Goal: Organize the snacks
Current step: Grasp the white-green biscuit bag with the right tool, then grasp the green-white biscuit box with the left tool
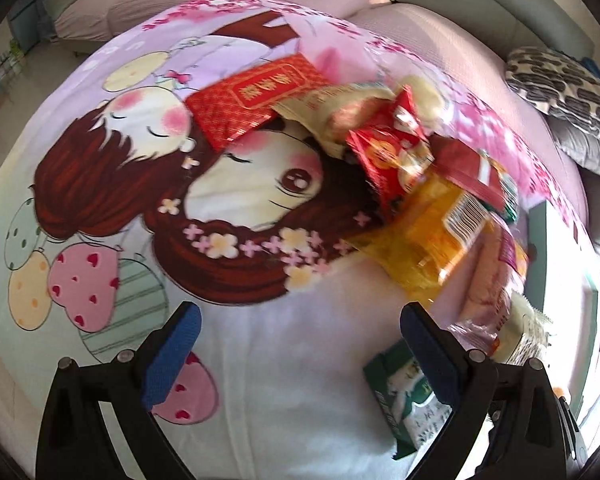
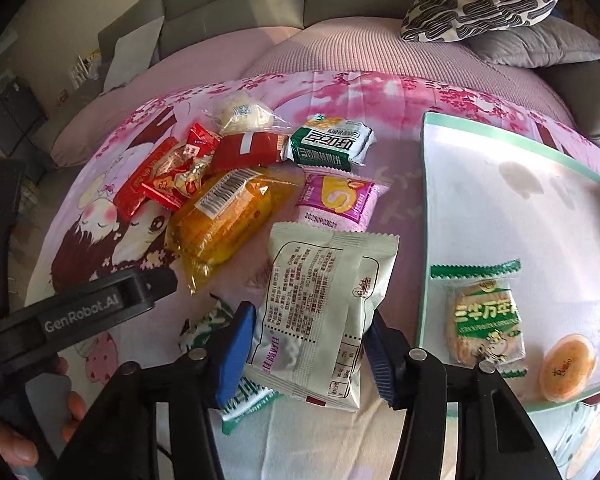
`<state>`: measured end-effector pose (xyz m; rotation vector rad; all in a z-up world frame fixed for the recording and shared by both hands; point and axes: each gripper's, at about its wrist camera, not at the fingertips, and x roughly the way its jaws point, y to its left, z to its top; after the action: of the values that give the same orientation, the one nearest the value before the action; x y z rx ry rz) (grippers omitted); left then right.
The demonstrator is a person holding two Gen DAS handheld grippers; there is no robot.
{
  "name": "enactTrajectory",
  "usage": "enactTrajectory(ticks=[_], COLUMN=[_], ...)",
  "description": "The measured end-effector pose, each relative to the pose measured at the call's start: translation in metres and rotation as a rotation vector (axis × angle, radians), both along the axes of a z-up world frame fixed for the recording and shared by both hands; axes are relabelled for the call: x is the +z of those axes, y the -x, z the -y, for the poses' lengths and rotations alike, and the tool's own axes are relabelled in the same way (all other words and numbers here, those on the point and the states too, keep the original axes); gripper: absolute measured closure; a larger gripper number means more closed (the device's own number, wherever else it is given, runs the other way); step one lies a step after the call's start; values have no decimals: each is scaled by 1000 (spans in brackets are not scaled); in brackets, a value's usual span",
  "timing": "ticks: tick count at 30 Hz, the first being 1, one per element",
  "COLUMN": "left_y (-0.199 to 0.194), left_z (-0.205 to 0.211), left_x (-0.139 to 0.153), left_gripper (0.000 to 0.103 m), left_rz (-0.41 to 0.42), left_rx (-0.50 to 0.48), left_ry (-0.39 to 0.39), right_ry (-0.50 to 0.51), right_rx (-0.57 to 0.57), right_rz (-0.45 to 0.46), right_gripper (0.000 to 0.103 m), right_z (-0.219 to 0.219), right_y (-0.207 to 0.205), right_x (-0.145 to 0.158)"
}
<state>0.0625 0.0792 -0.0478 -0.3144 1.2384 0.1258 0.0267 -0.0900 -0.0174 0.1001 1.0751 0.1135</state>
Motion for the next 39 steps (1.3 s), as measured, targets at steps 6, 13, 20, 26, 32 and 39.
enactTrajectory(ticks=[6, 13, 20, 26, 32, 39], left_y=[2, -3, -2, 22, 42, 62], left_z=[16, 48, 65, 48, 33, 32], left_x=[-2, -10, -18, -15, -13, -10], left_gripper=[3, 3, 3, 3, 3, 21], left_rz=[-15, -40, -61, -58, -56, -44], left_rx=[-44, -139, -186, -165, -137, -164], left_ry=[25, 23, 0, 13, 8, -73], right_ry=[8, -15, -3, 2, -10, -25], right_rx=[22, 8, 35, 50, 53, 11], right_rz=[-10, -1, 8, -5, -3, 5], right_gripper=[47, 47, 47, 47, 47, 47], right_z=[6, 20, 20, 19, 21, 33], right_y=[16, 25, 32, 32, 34, 35], right_x=[2, 6, 10, 9, 11, 13])
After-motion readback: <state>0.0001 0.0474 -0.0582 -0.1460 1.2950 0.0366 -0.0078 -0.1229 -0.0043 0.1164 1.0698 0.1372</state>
